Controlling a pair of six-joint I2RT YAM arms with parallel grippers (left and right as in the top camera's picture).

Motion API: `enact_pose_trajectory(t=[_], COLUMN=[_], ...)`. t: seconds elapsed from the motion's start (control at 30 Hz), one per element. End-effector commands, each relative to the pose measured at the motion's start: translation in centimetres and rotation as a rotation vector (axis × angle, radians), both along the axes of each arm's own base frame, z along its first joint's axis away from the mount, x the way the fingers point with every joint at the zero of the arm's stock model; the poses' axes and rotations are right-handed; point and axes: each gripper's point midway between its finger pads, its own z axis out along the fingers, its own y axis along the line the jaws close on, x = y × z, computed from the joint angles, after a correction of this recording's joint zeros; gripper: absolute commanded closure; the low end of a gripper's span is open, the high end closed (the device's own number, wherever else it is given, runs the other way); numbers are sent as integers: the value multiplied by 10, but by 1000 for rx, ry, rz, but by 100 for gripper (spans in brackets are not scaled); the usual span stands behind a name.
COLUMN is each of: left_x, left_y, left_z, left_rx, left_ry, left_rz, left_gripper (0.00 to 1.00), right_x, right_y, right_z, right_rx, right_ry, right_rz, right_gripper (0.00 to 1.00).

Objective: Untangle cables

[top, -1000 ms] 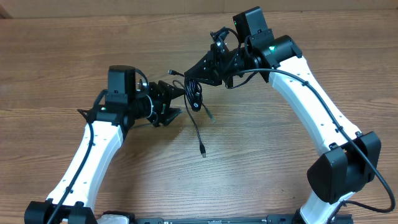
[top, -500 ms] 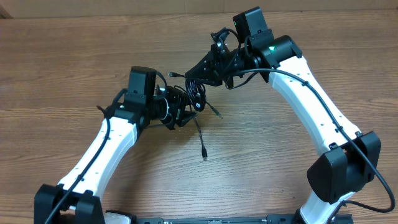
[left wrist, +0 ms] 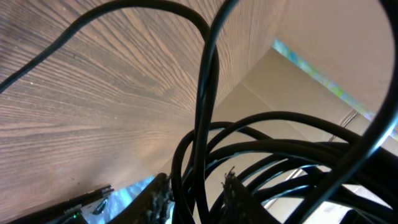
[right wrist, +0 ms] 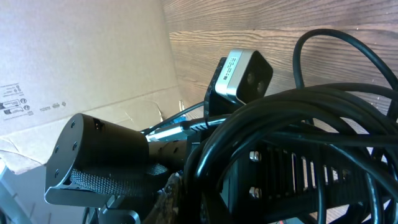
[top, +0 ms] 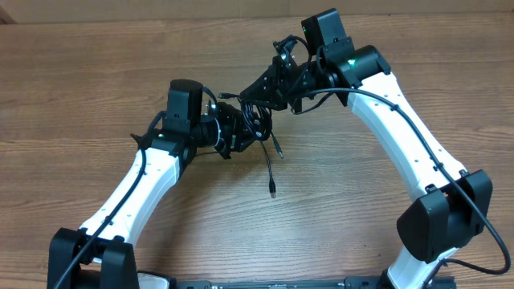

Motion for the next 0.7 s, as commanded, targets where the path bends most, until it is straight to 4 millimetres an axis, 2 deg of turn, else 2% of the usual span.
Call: enact_pose_trajectory(t=[0.0, 0.07, 0.17, 0.23, 0.33, 0.5, 0.67], left_x=[-7, -10, -12, -13, -12, -5, -8], left_y=[-9, -11, -14, -14, -14, -7, 17], left_z=[2, 3, 4, 4, 3, -5, -36], left_rx=[-30, -36, -43, -43, -42, 34, 223], left_ry=[12, 14, 19, 19, 17, -57, -70], left_rz=[-43, -55, -67, -68, -66, -55, -44], left_gripper=[71, 66, 67, 74, 96, 96, 96], right_x=[-4, -2, 3, 7, 13, 24, 30], right_y=[2, 2, 0, -2, -6, -21, -53], right_z=[20, 19, 15, 12, 6, -14, -42], right_rx=[35, 28, 0, -18, -59, -185, -384], right_ry=[-4, 13, 5, 4, -4, -15, -6], right_rz=[-3, -20, -52, -73, -115, -205, -313], right_gripper=[96, 96, 96, 96, 96, 96, 96])
